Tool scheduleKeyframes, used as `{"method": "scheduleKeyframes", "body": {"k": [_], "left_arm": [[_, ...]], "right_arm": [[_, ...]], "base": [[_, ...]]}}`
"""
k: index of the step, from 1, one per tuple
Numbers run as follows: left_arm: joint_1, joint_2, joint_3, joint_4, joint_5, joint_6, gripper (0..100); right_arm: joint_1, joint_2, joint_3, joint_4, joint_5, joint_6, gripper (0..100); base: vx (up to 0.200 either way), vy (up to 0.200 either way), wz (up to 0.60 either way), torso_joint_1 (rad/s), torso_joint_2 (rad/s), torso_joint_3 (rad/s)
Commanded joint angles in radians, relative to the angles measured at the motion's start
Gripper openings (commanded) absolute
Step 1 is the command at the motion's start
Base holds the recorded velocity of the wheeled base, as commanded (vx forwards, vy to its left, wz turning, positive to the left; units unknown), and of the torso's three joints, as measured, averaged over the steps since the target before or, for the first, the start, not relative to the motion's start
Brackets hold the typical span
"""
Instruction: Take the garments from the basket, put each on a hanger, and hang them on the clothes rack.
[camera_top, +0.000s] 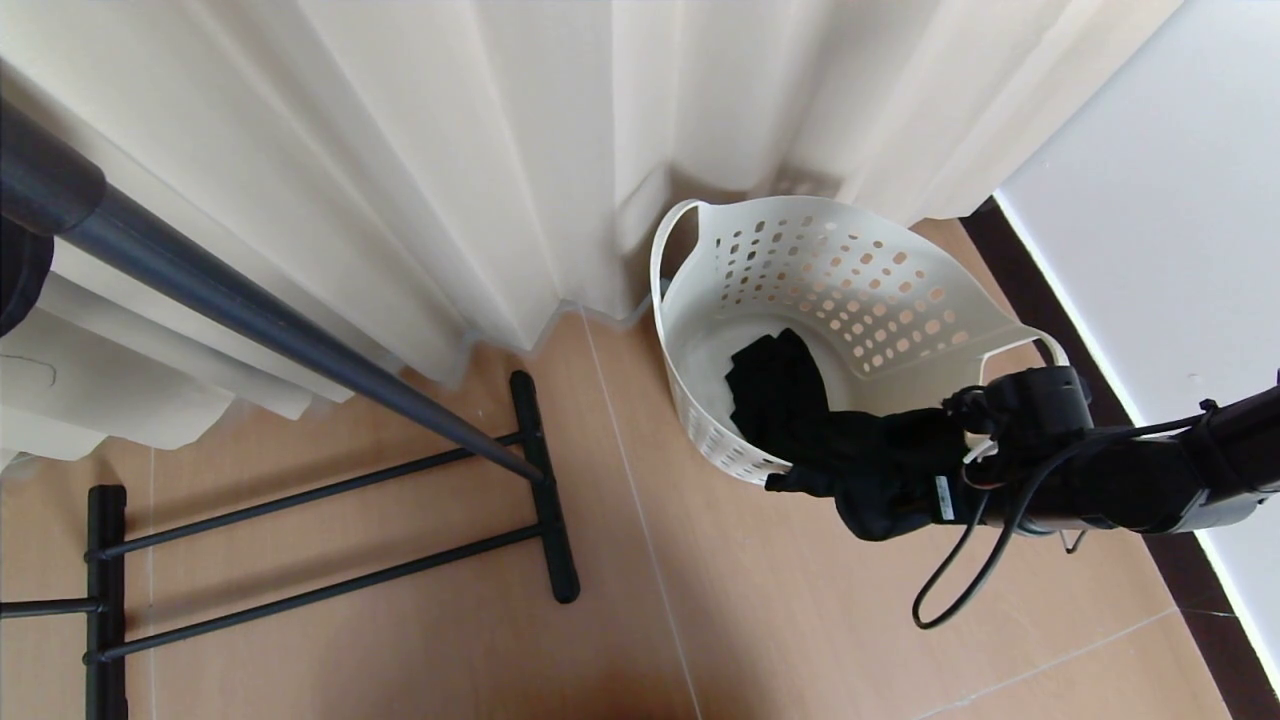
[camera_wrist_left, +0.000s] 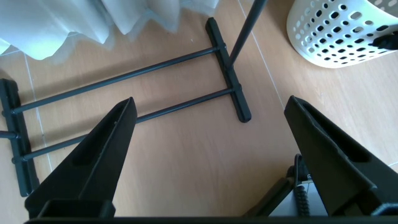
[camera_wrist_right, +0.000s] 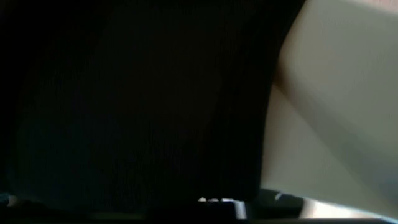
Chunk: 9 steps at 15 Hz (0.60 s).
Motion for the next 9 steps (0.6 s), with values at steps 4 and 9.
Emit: {"method": "scheduleKeyframes", "body": {"k": [4, 9], "left_arm": [[0.0, 0.0, 0.0, 0.0, 0.0, 0.0, 100], [0.0, 0.0, 0.0, 0.0, 0.0, 0.007, 100]], "right_arm": [[0.106, -0.249, 0.007, 0.184, -0.017, -0.008, 0], [0.229, -0.518, 0.057, 0.348, -0.075, -0.011, 0]], "base": [[0.0, 0.0, 0.0, 0.0, 0.0, 0.0], [0.0, 0.0, 0.0, 0.0, 0.0, 0.0]]}}
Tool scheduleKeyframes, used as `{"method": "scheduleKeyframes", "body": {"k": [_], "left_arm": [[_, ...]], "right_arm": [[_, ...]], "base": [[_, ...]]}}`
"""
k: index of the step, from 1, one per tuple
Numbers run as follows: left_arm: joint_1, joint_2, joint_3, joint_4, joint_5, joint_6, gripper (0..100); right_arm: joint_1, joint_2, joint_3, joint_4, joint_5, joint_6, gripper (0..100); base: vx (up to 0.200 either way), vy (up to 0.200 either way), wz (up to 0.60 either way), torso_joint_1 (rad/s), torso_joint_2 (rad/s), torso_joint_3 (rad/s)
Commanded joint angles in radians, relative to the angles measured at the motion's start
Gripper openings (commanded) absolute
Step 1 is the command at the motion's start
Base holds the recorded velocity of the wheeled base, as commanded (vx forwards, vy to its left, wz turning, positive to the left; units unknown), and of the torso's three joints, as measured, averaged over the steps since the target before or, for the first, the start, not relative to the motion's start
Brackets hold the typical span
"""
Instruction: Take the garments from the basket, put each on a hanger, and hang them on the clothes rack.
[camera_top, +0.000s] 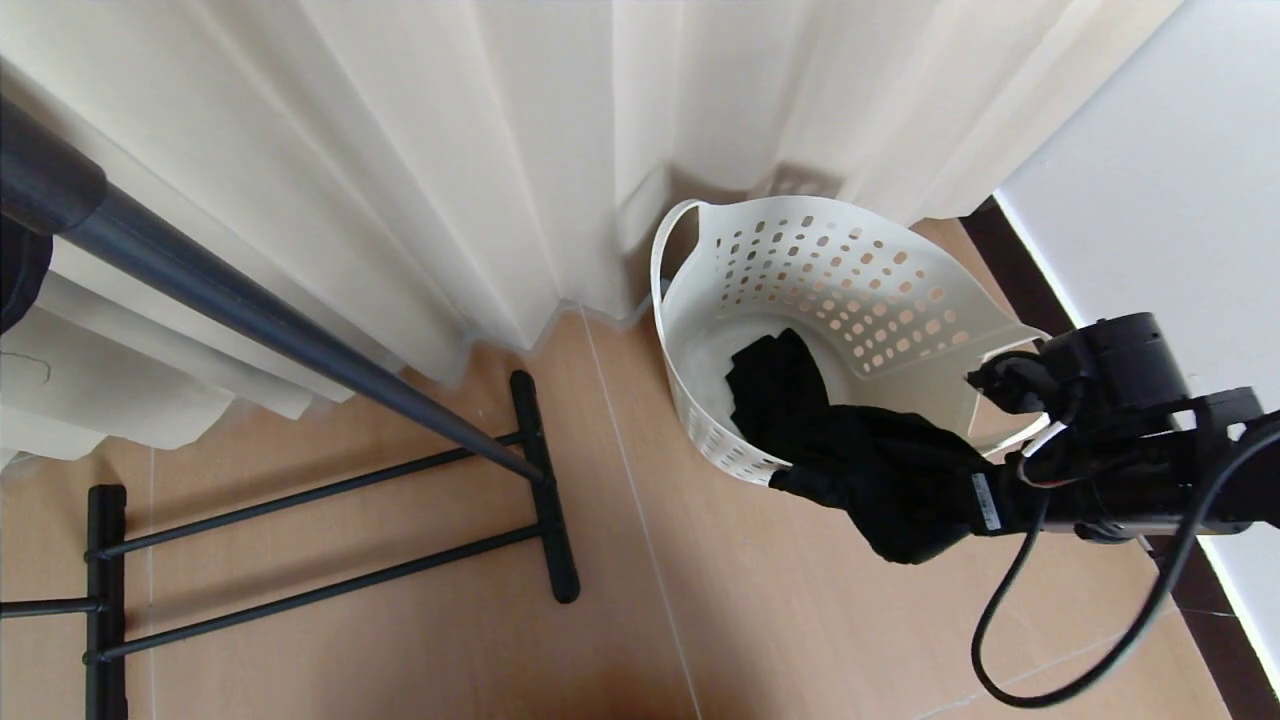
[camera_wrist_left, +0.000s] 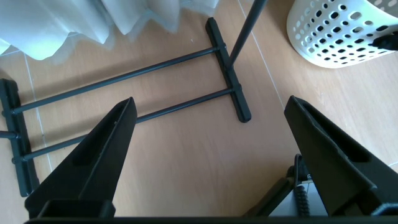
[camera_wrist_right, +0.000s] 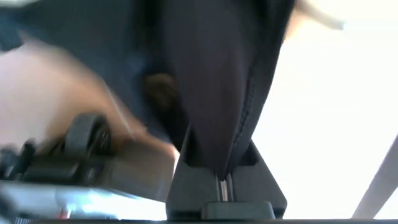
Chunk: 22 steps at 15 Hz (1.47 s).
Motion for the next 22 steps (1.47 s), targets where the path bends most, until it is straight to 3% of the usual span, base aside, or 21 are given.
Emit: {"method": "scheduleKeyframes", "body": {"k": [1, 4, 6, 8, 10, 11, 13, 18, 22], "left_arm": [[0.0, 0.0, 0.0, 0.0, 0.0, 0.001, 100], [0.0, 0.0, 0.0, 0.0, 0.0, -0.002, 100], [0.0, 0.001, 0.0, 0.0, -0.003, 0.006, 100], [0.0, 0.0, 0.001, 0.0, -0.001, 0.013, 100], [0.0, 0.0, 0.001, 0.0, 0.0, 0.013, 100], [0.0, 0.0, 0.0, 0.0, 0.003, -0.003, 100], [-0.001, 0.0, 0.0, 0.0, 0.003, -0.016, 100], [-0.001, 0.0, 0.001, 0.0, 0.003, -0.003, 100], [-0.001, 0.0, 0.0, 0.0, 0.0, -0.005, 100]], "right_arm": [[0.081, -0.194, 0.059, 0.031, -0.019, -0.005, 0], [0.172, -0.34, 0.18, 0.026, -0.071, -0.034, 0], [0.183, -0.418, 0.182, 0.035, -0.077, -0.077, 0], [0.183, -0.518, 0.163, 0.035, -0.088, -0.204, 0], [0.183, -0.533, 0.13, 0.009, -0.078, -0.235, 0], [0.183, -0.521, 0.102, 0.003, -0.059, -0.227, 0], [0.18, -0.533, 0.142, -0.003, 0.001, -0.221, 0], [0.181, -0.616, 0.24, -0.055, 0.04, -0.183, 0], [0.201, -0.496, 0.223, -0.224, 0.067, -0.218, 0]], "base": [[0.0, 0.0, 0.0, 0.0, 0.0, 0.0], [0.0, 0.0, 0.0, 0.0, 0.0, 0.0], [0.0, 0.0, 0.0, 0.0, 0.0, 0.0], [0.0, 0.0, 0.0, 0.0, 0.0, 0.0], [0.0, 0.0, 0.0, 0.0, 0.0, 0.0], [0.0, 0.0, 0.0, 0.0, 0.0, 0.0], [0.0, 0.0, 0.0, 0.001, 0.0, 0.055], [0.0, 0.0, 0.0, 0.002, 0.01, 0.18], [0.0, 0.0, 0.0, 0.001, 0.0, 0.206]]}}
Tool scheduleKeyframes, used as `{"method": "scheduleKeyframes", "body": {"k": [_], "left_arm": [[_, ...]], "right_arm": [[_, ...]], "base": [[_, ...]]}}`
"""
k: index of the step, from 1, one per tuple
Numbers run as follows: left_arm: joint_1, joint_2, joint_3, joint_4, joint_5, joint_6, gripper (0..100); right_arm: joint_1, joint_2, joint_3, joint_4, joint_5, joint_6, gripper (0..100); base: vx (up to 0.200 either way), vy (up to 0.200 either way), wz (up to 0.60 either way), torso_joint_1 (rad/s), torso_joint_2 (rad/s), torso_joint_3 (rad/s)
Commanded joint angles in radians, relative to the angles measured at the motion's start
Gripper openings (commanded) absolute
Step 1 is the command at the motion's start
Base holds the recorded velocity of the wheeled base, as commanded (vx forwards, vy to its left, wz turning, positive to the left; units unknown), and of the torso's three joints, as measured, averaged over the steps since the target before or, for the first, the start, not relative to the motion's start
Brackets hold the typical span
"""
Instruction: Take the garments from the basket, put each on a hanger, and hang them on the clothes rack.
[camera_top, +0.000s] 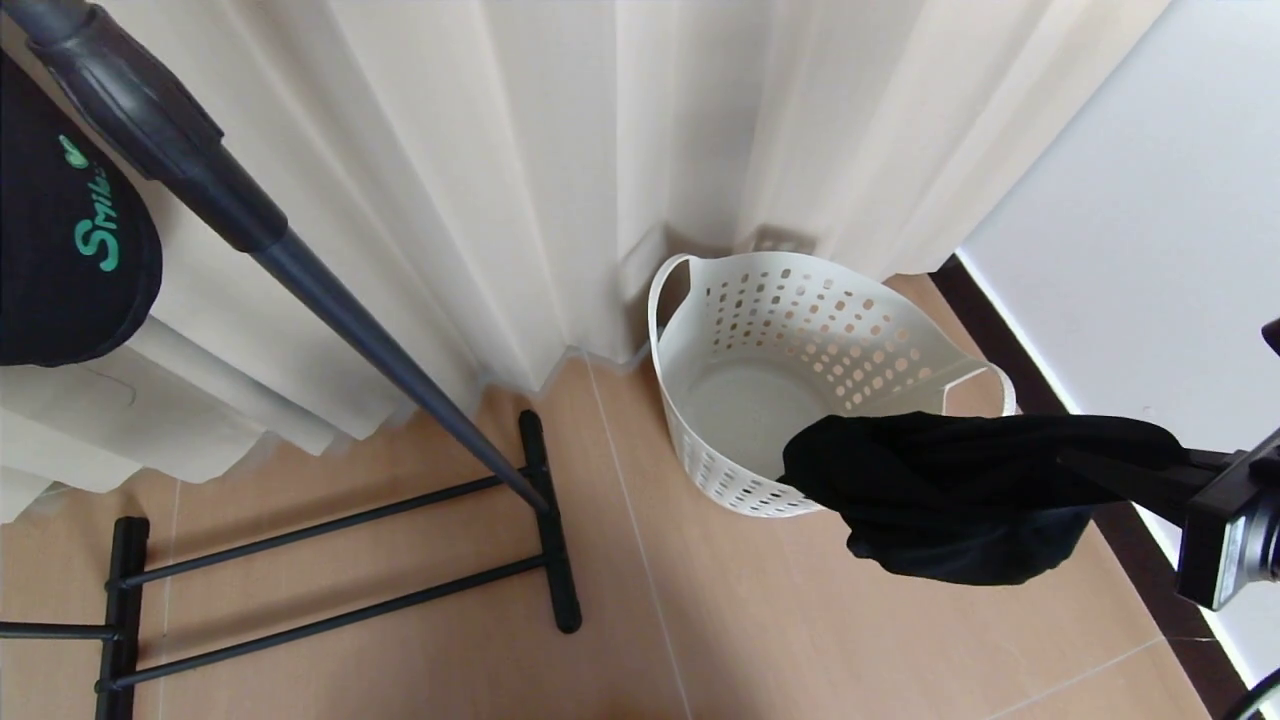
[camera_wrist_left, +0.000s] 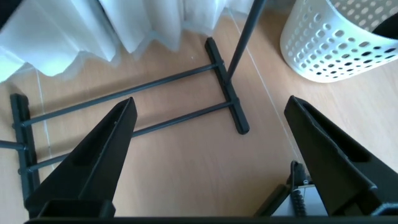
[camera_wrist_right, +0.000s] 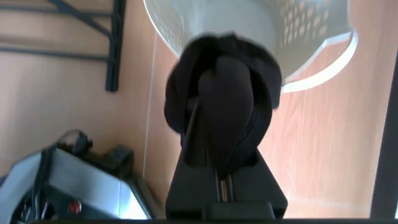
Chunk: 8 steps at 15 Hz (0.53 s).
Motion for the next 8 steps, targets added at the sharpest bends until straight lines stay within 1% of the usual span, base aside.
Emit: {"method": "scheduleKeyframes", "body": {"k": [1, 2, 3, 6, 8], "left_arm": [[0.0, 0.0, -0.001, -0.001, -0.002, 0.0, 100], [0.0, 0.0, -0.001, -0.001, -0.002, 0.001, 100], [0.0, 0.0, -0.001, -0.001, -0.002, 0.001, 100], [0.0, 0.002, -0.001, -0.001, -0.004, 0.001, 100], [0.0, 0.0, -0.001, -0.001, -0.004, 0.001, 100]], "right_arm": [[0.003, 0.089, -0.023, -0.06, 0.011, -0.028, 0], [-0.003, 0.11, -0.043, -0.063, 0.004, -0.03, 0], [-0.015, 0.115, -0.041, -0.068, 0.01, -0.03, 0], [-0.008, 0.107, -0.048, -0.071, 0.01, -0.033, 0], [0.003, 0.089, -0.028, -0.07, 0.01, -0.033, 0]], "base": [[0.0, 0.0, 0.0, 0.022, -0.12, 0.076], [0.0, 0.0, 0.0, 0.046, -0.26, -0.012], [0.0, 0.0, 0.0, 0.061, -0.34, -0.076], [0.0, 0.0, 0.0, 0.1, -0.42, -0.118], [0.0, 0.0, 0.0, 0.132, -0.46, -0.132]]}}
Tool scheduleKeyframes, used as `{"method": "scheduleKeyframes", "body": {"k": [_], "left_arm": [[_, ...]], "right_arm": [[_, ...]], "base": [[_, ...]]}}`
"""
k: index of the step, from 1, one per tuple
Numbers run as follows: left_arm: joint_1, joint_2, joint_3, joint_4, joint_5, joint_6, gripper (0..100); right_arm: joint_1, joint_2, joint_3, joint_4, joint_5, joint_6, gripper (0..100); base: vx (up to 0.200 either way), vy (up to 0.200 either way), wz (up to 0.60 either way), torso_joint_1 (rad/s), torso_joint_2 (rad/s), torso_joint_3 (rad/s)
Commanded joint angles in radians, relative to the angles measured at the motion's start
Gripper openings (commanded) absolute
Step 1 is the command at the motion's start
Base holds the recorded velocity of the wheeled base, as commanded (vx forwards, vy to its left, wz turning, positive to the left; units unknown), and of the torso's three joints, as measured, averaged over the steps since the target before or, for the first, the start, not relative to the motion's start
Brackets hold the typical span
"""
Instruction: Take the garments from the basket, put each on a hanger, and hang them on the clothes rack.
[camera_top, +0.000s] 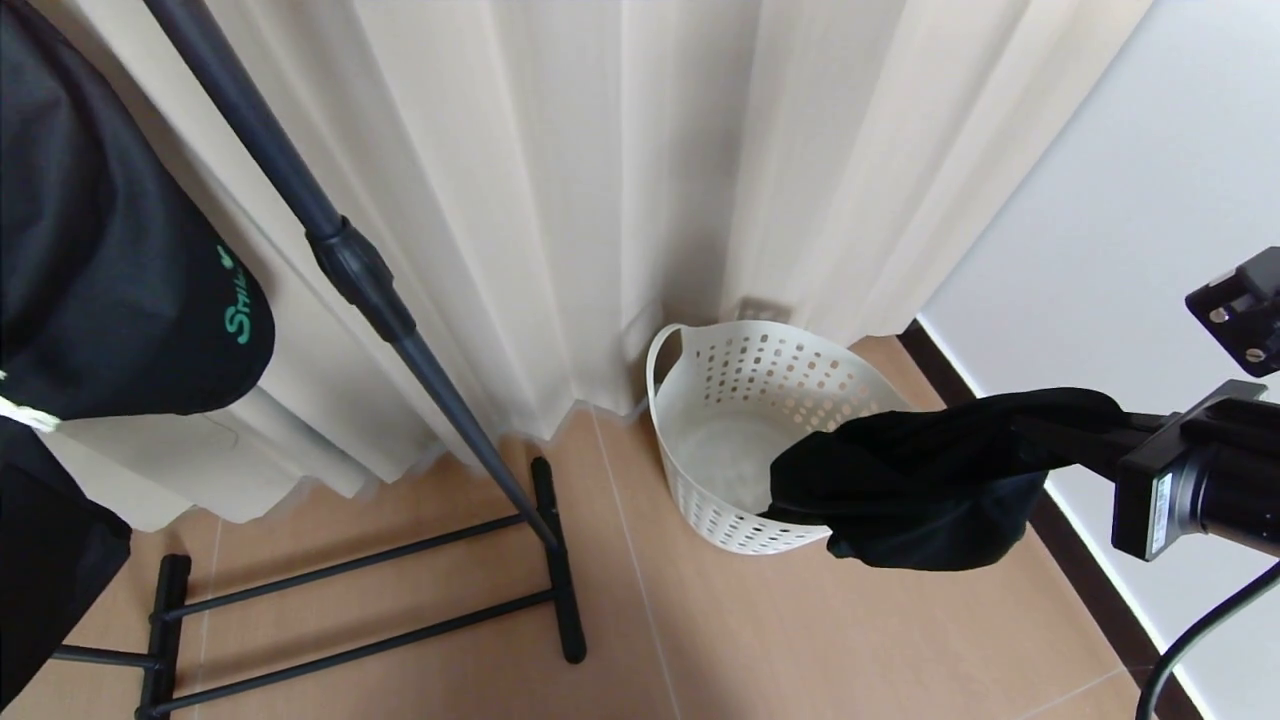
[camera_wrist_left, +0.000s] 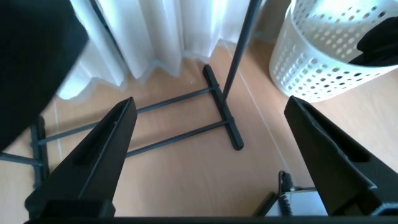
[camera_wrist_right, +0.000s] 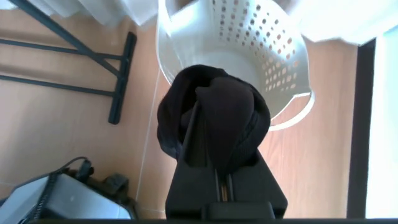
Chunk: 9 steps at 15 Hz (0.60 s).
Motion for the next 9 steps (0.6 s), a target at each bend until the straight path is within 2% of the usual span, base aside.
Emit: {"method": "scheduleKeyframes", "body": {"k": [1, 9], "left_arm": [[0.0, 0.001, 0.0, 0.0, 0.0, 0.0, 100], [0.0, 0.001, 0.0, -0.001, 0.0, 0.0, 100]], "right_arm": [[0.005, -0.01, 0.01, 0.0, 0.0, 0.0, 0], [0.005, -0.052, 0.031, 0.002, -0.003, -0.002, 0]], "base": [[0.0, 0.0, 0.0, 0.149, -0.46, -0.115], [0.0, 0.0, 0.0, 0.178, -0.49, -0.113]]}}
